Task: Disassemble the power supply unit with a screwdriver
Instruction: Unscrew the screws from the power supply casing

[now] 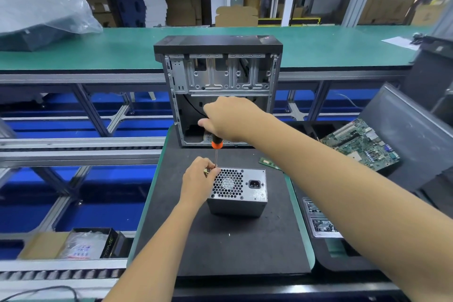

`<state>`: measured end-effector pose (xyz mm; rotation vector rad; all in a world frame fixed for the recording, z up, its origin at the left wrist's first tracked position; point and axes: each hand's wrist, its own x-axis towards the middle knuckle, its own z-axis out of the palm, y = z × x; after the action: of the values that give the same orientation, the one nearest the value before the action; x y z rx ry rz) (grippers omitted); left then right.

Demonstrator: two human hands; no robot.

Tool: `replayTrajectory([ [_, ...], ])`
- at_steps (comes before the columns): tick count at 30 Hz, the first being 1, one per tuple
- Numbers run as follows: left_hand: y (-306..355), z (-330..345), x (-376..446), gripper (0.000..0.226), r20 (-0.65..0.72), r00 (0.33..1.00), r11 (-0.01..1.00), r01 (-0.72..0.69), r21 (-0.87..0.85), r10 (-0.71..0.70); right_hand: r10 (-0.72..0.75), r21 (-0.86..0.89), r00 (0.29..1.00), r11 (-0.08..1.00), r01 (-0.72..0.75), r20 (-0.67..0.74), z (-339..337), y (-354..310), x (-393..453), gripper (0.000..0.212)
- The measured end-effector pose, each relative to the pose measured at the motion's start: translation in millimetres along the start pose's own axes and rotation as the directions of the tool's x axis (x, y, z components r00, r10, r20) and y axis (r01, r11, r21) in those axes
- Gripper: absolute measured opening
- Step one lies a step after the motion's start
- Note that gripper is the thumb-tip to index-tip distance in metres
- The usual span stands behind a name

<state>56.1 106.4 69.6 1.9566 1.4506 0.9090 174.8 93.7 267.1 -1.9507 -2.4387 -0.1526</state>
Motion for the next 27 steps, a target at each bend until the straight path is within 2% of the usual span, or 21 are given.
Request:
replayTrajectory([
  [3,1.0,-0.2,0.2,0.029,0.004,1.0,1.0,-0.002,0.005,0.002,-0.108,0.215,0.992,0.972,0.092,0.063,-2.3,4.3,-1.3,0.015],
  [5,0.4,-0.4,0.4,0.031,-0.001,1.0,1.0,-0.008,0.004,0.008,-0.188,0.361,0.977,0.922,0.138,0.106,-7.3,5.1,-3.9,0.021],
  [7,-0.9,-0.1,0.5,0.033,-0.003,1.0,1.0,-0.014,0.003,0.014,-0.209,0.415,0.97,0.899,0.142,0.12,-7.5,4.1,-6.6,0.024],
  [9,-0.3,0.0,0.2,0.034,-0.001,1.0,1.0,-0.016,0.001,0.016,-0.161,0.344,0.984,0.93,0.127,0.071,-4.2,2.5,-7.5,0.016],
  [12,0.3,-0.1,0.4,0.032,-0.004,1.0,1.0,-0.013,0.003,0.013,-0.011,0.109,1.0,0.994,0.011,0.001,-2.5,2.5,-5.7,0.037],
  [14,-1.2,0.6,0.9,0.027,-0.002,1.0,1.0,-0.011,0.006,0.011,0.022,0.029,1.0,0.999,-0.022,-0.011,-2.4,2.9,-3.5,0.038],
  [16,-2.9,1.8,1.6,0.022,0.002,1.0,1.0,-0.012,0.019,0.012,0.008,0.088,1.0,0.996,-0.01,0.03,-0.9,5.3,-2.3,0.03],
  [19,-3.9,2.4,2.8,0.018,0.002,1.0,0.999,-0.025,0.039,0.025,-0.097,0.22,0.991,0.973,0.076,0.09,-3.6,8.9,-3.3,0.018],
  [22,-5.3,2.9,3.4,0.021,-0.005,1.0,0.999,-0.024,0.032,0.025,-0.18,0.321,0.976,0.938,0.132,0.125,-5.9,9.2,-5.7,0.03],
  [25,-4.1,3.3,2.8,0.024,-0.006,1.0,0.999,-0.02,0.036,0.02,-0.139,0.322,0.986,0.941,0.104,0.089,-2.4,7.6,-5.9,0.028],
  [27,-3.5,2.6,2.2,0.024,-0.009,1.0,0.999,-0.024,0.033,0.024,-0.05,0.216,0.998,0.975,0.04,0.041,-1.5,4.8,-3.6,0.041],
])
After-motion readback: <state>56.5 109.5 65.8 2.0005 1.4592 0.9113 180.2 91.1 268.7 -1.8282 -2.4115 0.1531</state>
